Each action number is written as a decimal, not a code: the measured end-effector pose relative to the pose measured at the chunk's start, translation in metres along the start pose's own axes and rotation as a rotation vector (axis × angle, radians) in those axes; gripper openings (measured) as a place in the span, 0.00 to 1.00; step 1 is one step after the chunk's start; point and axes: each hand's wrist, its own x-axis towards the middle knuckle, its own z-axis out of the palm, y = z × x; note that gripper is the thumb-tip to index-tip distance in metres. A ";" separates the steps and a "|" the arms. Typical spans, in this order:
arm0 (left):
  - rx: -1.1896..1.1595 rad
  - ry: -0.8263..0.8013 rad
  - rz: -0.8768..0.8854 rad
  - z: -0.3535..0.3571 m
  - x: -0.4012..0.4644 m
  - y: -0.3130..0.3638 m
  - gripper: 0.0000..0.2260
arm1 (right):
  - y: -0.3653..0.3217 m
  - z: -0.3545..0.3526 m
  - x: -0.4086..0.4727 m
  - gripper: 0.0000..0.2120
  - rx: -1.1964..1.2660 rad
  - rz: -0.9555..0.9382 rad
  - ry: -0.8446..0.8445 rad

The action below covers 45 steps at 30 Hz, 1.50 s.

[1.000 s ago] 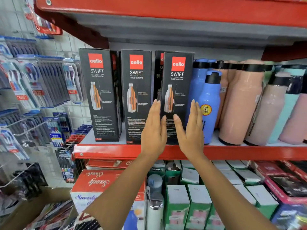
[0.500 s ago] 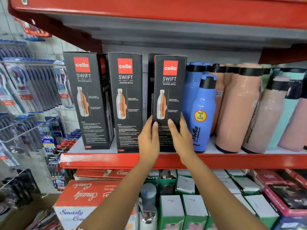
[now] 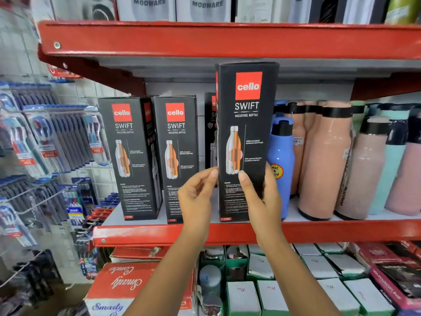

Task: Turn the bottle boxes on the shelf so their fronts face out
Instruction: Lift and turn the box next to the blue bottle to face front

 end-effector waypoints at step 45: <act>0.181 0.012 -0.068 0.010 0.019 -0.066 0.16 | 0.067 -0.002 0.040 0.28 -0.232 0.073 -0.211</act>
